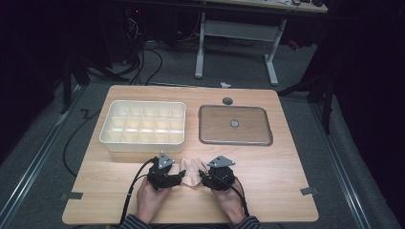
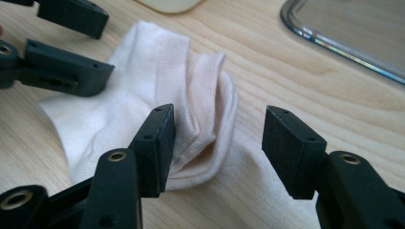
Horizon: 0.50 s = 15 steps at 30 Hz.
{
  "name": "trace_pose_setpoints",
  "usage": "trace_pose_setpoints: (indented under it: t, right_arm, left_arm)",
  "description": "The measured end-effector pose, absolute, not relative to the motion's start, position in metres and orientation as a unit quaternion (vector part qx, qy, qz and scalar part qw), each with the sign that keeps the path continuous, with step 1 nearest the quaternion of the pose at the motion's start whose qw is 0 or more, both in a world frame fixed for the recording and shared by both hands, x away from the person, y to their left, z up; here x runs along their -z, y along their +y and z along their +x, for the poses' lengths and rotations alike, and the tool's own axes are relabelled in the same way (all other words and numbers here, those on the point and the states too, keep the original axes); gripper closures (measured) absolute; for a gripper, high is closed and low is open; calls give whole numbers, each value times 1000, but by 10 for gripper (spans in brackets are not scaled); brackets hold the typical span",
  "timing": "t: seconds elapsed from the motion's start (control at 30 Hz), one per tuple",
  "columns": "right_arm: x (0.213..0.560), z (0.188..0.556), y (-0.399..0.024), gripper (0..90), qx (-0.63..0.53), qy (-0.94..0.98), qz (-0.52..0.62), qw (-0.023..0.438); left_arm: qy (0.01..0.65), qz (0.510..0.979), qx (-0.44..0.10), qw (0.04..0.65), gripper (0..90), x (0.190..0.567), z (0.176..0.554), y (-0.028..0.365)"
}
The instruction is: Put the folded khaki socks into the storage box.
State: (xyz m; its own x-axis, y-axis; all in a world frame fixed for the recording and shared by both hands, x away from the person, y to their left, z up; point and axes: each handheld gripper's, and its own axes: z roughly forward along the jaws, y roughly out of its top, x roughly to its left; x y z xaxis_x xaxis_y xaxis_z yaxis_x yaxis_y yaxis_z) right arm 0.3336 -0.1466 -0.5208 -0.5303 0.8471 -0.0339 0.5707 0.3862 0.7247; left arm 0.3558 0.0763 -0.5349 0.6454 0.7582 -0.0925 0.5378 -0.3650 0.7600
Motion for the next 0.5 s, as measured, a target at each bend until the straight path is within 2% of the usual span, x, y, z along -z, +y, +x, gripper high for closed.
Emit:
trace_pose_setpoints:
  t: [0.5]
  right_arm:
    - [532, 338, -158, 460, -364, 793, 455, 178]
  left_arm:
    - [388, 820, -129, 401, 332, 535, 355, 76]
